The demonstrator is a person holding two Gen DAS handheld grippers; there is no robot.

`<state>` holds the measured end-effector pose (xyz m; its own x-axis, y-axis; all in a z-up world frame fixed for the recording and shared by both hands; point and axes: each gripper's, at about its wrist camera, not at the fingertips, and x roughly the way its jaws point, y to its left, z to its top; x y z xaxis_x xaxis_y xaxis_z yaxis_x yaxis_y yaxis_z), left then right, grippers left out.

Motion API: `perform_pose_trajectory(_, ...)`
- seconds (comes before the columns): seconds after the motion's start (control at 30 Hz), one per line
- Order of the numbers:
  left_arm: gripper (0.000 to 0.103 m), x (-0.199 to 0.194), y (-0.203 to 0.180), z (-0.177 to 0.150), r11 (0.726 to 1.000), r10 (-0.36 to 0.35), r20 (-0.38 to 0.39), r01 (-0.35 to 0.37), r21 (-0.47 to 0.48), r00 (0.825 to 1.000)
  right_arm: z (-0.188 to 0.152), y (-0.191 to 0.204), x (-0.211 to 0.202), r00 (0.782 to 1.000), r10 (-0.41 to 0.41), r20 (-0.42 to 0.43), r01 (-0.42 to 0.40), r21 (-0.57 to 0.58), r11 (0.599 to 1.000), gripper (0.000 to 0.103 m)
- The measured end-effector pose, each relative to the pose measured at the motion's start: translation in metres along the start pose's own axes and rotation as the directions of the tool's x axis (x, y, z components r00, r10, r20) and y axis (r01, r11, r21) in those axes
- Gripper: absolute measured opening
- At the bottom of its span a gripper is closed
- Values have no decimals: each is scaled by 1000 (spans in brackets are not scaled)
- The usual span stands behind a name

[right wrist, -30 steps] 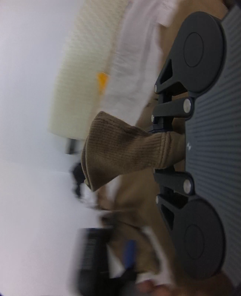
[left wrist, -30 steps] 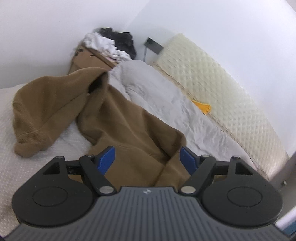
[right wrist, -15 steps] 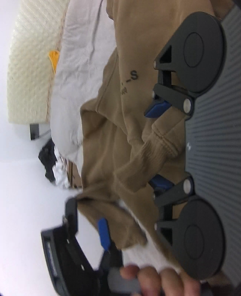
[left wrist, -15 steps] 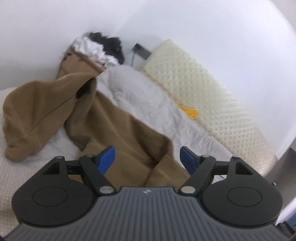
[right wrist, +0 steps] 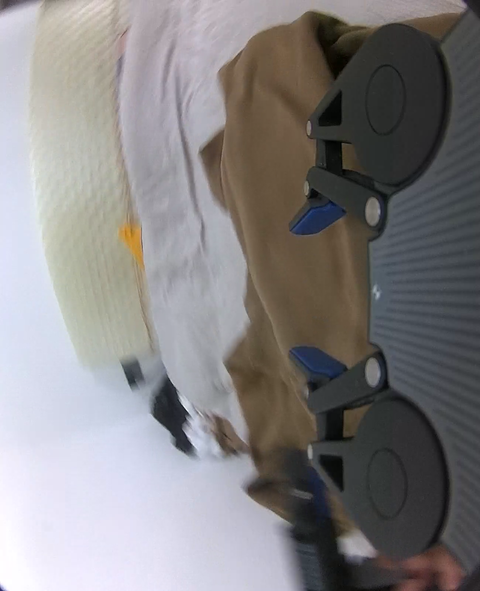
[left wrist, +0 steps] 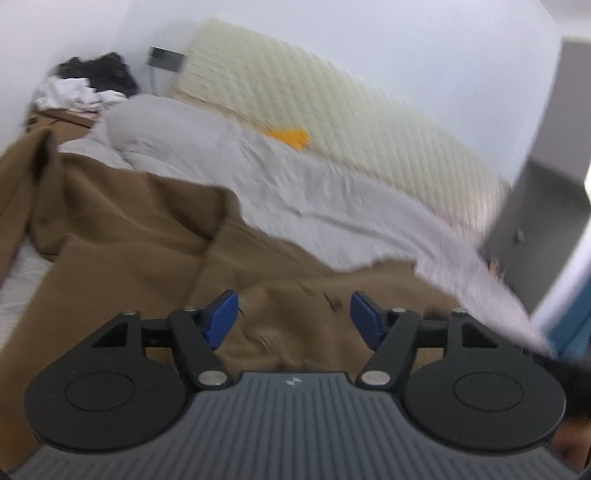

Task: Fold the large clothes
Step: 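Move the open left gripper to the other brown sleeve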

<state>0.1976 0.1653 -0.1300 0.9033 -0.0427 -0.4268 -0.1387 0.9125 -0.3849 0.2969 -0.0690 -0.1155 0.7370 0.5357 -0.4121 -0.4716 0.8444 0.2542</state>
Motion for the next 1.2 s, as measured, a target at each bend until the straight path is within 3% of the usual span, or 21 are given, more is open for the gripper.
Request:
perform_pose_trajectory(0.17, 62, 41, -15, -18, 991, 96, -126, -83, 101, 987, -3, -27, 28, 999, -36, -39, 40, 95, 995, 64)
perform_pose_trajectory(0.27, 62, 64, -17, -27, 985, 133, -202, -107, 134, 970, -12, -29, 44, 996, -22, -87, 28, 70, 997, 64)
perform_pose_trajectory(0.37, 63, 78, -18, -33, 971, 186, -225, -143, 193, 956, -21, -25, 58, 990, -29, -136, 32, 19, 999, 65)
perform_pose_trajectory(0.7, 63, 107, -19, -43, 943, 290, -263, -227, 245, 920, -38, -26, 74, 990, -21, -142, 21, -4, 1000, 65)
perform_pose_trajectory(0.97, 64, 86, -18, -34, 957, 257, -246, -211, 196, 935, -33, -30, 56, 993, -12, -119, 18, 47, 999, 65)
perform_pose_trajectory(1.07, 71, 65, -16, -23, 951, 285, -223, -247, 185, 932, -26, -26, 46, 994, -15, -104, 22, 64, 998, 67)
perform_pose_trajectory(1.2, 73, 30, 1, 6, 954, 291, -192, -271, 125, 937, -17, -19, 30, 999, 25, -42, -22, 58, 998, 67)
